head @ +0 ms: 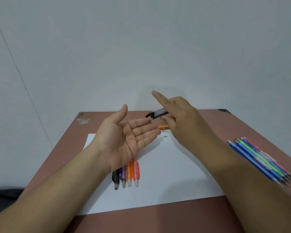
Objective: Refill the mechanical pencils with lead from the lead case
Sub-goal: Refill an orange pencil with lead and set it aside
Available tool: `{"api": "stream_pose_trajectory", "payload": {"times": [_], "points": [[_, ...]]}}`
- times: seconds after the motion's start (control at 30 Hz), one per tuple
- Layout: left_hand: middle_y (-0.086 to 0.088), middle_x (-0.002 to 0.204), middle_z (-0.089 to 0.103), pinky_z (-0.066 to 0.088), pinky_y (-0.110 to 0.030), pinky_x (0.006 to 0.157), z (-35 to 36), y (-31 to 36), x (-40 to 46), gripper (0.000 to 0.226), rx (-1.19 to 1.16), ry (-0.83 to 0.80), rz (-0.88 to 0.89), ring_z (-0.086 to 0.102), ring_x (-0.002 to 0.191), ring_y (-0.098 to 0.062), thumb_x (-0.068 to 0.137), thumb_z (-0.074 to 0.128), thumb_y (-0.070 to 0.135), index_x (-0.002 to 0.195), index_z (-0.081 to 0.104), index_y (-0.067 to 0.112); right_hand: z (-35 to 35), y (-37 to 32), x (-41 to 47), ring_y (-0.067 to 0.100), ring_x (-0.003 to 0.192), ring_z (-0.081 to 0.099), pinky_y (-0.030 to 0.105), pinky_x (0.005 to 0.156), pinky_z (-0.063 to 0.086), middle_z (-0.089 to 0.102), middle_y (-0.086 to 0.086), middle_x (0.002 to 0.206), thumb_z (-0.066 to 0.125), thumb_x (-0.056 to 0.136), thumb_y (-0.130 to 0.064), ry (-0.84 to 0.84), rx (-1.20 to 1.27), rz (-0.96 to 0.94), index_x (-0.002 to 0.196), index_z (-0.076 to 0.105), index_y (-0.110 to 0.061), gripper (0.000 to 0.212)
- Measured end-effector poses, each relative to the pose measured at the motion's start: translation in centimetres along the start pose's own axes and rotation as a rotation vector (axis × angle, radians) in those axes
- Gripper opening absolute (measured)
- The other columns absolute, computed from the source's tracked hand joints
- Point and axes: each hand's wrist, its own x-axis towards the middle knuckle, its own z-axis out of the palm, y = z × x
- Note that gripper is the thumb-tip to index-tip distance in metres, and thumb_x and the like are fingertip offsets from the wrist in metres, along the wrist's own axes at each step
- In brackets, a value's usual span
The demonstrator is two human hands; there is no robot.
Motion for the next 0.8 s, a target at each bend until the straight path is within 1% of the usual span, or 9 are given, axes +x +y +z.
{"api": "stream_pose_trajectory", "payload": {"times": [0.1, 0.23, 0.37, 0.47, 0.5, 0.6, 0.7, 0.73, 0.8], "points": [[-0.036, 0.126, 0.061, 0.044, -0.048, 0.108, -0.05, 0.02, -0.02, 0.075, -0.007, -0.008, 0.000, 0.062, 0.117, -0.048, 0.099, 0.047, 0.054, 0.130, 0.052, -0.014, -0.22, -0.07, 0.06, 0.007, 0.091, 0.052, 0.024, 0.082, 0.050, 0.049, -0.006, 0.113, 0.056, 0.099, -0.006, -0.071, 0.064, 0.043, 0.138, 0.062, -0.030, 0.047], [-0.035, 0.126, 0.061, 0.045, -0.048, 0.108, -0.06, 0.04, -0.08, 0.075, -0.002, -0.001, -0.002, 0.062, 0.117, -0.047, 0.099, 0.047, 0.054, 0.130, 0.053, -0.014, -0.40, -0.56, 0.08, 0.014, 0.083, 0.055, 0.026, 0.075, 0.051, 0.047, -0.007, 0.105, 0.058, 0.099, -0.007, -0.057, 0.093, 0.057, 0.155, 0.023, -0.052, 0.080], [-0.035, 0.126, 0.061, 0.044, -0.047, 0.109, -0.05, 0.03, -0.04, 0.076, -0.001, -0.018, -0.003, 0.062, 0.118, -0.047, 0.099, 0.046, 0.055, 0.130, 0.053, -0.014, -0.25, -0.45, -0.18, 0.004, 0.091, 0.052, 0.032, 0.084, 0.054, 0.047, -0.010, 0.111, 0.060, 0.097, -0.001, -0.059, 0.061, 0.006, 0.144, 0.056, -0.033, 0.057], [-0.036, 0.127, 0.060, 0.044, -0.048, 0.109, -0.13, 0.04, -0.01, 0.077, -0.012, -0.012, -0.001, 0.061, 0.118, -0.048, 0.098, 0.047, 0.055, 0.131, 0.051, -0.015, -0.34, -0.61, 0.11, 0.015, 0.083, 0.056, 0.031, 0.077, 0.054, 0.049, -0.006, 0.105, 0.059, 0.099, -0.009, -0.067, 0.064, 0.045, 0.156, 0.025, -0.048, 0.077], [-0.036, 0.128, 0.060, 0.044, -0.048, 0.109, -0.13, 0.03, -0.02, 0.077, -0.013, -0.013, -0.001, 0.061, 0.118, -0.048, 0.098, 0.047, 0.055, 0.131, 0.051, -0.015, -0.38, -0.54, 0.07, 0.015, 0.083, 0.056, 0.031, 0.076, 0.054, 0.048, -0.008, 0.105, 0.059, 0.099, -0.009, -0.069, 0.084, 0.060, 0.155, 0.026, -0.050, 0.077], [-0.035, 0.127, 0.061, 0.043, -0.047, 0.109, -0.11, 0.02, -0.02, 0.077, -0.002, -0.031, -0.006, 0.062, 0.118, -0.046, 0.099, 0.045, 0.055, 0.130, 0.053, -0.014, -0.23, -0.38, -0.15, 0.008, 0.091, 0.055, 0.035, 0.082, 0.054, 0.047, -0.013, 0.110, 0.060, 0.096, -0.002, -0.060, 0.084, 0.017, 0.140, 0.058, -0.036, 0.055], [-0.036, 0.127, 0.060, 0.044, -0.048, 0.108, -0.15, 0.02, 0.00, 0.076, -0.007, -0.014, -0.001, 0.062, 0.117, -0.047, 0.099, 0.047, 0.055, 0.130, 0.052, -0.015, -0.36, -0.63, 0.09, 0.012, 0.084, 0.056, 0.029, 0.076, 0.053, 0.050, -0.009, 0.105, 0.059, 0.099, -0.009, -0.087, 0.113, 0.094, 0.153, 0.023, -0.055, 0.079], [-0.036, 0.127, 0.060, 0.044, -0.048, 0.108, -0.14, 0.01, 0.01, 0.076, -0.011, -0.010, -0.002, 0.062, 0.117, -0.048, 0.098, 0.047, 0.054, 0.130, 0.052, -0.015, -0.48, -0.67, 0.11, 0.012, 0.083, 0.057, 0.027, 0.076, 0.052, 0.050, -0.008, 0.104, 0.059, 0.099, -0.010, -0.077, 0.116, 0.100, 0.153, 0.022, -0.056, 0.080], [-0.036, 0.127, 0.060, 0.044, -0.048, 0.108, -0.11, 0.00, -0.04, 0.076, -0.009, -0.014, -0.004, 0.062, 0.117, -0.048, 0.098, 0.047, 0.054, 0.130, 0.053, -0.014, -0.46, -0.55, 0.02, 0.008, 0.087, 0.056, 0.029, 0.080, 0.053, 0.052, -0.008, 0.108, 0.062, 0.097, -0.006, -0.033, 0.099, 0.042, 0.144, 0.052, -0.041, 0.059]]}}
